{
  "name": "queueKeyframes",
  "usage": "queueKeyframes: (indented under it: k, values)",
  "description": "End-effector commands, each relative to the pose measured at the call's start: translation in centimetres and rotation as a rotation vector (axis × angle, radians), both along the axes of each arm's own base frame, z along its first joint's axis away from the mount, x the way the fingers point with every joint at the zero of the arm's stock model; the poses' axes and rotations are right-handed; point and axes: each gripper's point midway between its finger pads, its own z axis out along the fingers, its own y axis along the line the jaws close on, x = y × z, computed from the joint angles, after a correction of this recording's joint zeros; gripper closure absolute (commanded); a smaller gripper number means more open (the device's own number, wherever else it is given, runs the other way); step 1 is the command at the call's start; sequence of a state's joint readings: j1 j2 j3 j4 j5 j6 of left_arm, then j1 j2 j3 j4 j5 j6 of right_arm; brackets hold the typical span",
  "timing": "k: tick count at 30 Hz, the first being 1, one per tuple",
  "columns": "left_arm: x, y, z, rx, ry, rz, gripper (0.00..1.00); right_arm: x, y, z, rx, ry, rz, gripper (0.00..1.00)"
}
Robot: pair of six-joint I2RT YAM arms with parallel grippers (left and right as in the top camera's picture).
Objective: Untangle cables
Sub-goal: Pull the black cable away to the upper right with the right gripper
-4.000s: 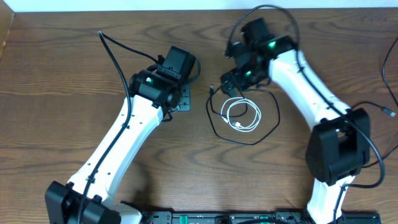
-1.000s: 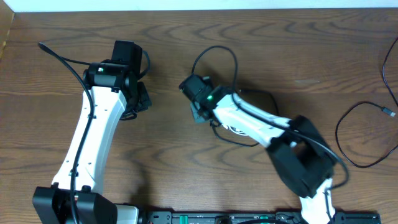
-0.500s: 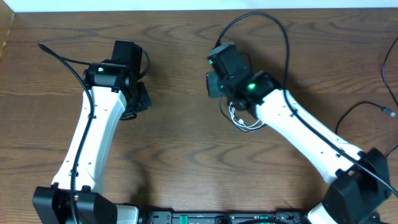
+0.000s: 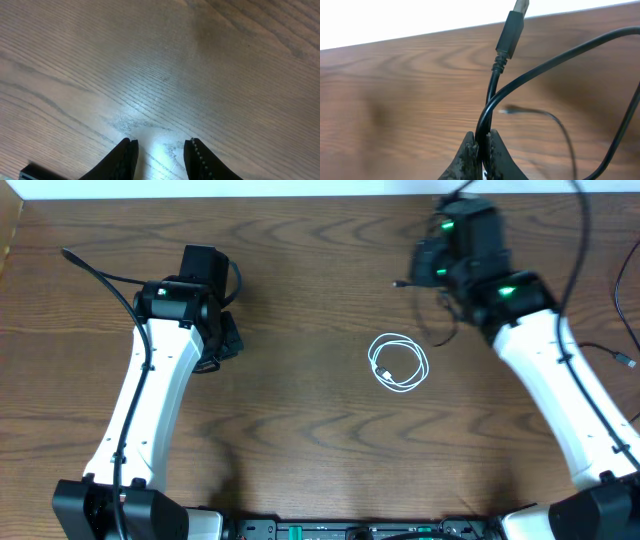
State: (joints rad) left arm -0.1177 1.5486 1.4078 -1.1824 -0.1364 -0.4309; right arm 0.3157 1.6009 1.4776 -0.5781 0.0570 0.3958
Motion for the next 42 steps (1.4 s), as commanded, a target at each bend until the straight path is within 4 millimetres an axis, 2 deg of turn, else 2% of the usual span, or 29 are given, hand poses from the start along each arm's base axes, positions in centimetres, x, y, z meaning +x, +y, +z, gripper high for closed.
queueKeyframes:
  k: [1,3,6,10,16,21,27,31,35,37,38,39,40,42]
  values:
    - [-0.1,0.2,0.2,0.0,-0.003,0.016,0.64,0.1,-5.9,-0.4,-0.124,0.027,-0.029,0.99]
    - [-0.1,0.2,0.2,0.0,-0.003,0.016,0.65,-0.1,-9.3,-1.1,-0.169,0.064,-0.077,0.99]
    - [-0.1,0.2,0.2,0.0,-0.003,0.016,0.65,-0.9,-15.5,-1.9,-0.202,0.123,-0.226,0.99]
    - [-0.1,0.2,0.2,0.0,-0.003,0.016,0.65,-2.1,-22.0,-2.2,-0.194,0.16,-0.373,0.99]
    - [-0.1,0.2,0.2,0.0,-0.003,0.016,0.64,-4.1,-29.0,-2.2,-0.181,0.176,-0.542,0.99]
    - [-0.1,0.1,0.2,0.0,-0.003,0.016,0.65,-5.9,-33.1,-2.3,-0.172,0.188,-0.644,0.99]
    - [-0.1,0.1,0.2,0.0,-0.003,0.016,0.65,-7.6,-36.2,-2.5,-0.164,0.203,-0.725,0.99]
    - [-0.1,0.1,0.2,0.0,-0.003,0.016,0.65,-8.3,-36.9,-2.7,-0.16,0.215,-0.747,0.97]
    - [-0.1,0.1,0.2,0.0,-0.003,0.016,0.64,-8.6,-37.0,-2.9,-0.157,0.23,-0.75,0.74]
    - [-0.1,0.1,0.2,0.0,-0.003,0.016,0.64,-8.6,-36.6,-3.1,-0.141,0.235,-0.735,0.58]
    - [-0.1,0.1,0.2,0.0,-0.003,0.016,0.65,-8.4,-36.2,-3.2,-0.121,0.234,-0.717,0.47]
    - [-0.1,0.1,0.2,0.0,-0.003,0.016,0.65,-8.0,-35.2,-3.3,-0.076,0.229,-0.675,0.34]
    - [-0.1,0.1,0.2,0.0,-0.003,0.016,0.64,-7.7,-34.7,-3.4,-0.049,0.227,-0.65,0.29]
    - [-0.1,0.1,0.2,0.0,-0.003,0.016,0.65,-6.8,-32.0,-3.4,0.072,0.216,-0.539,0.15]
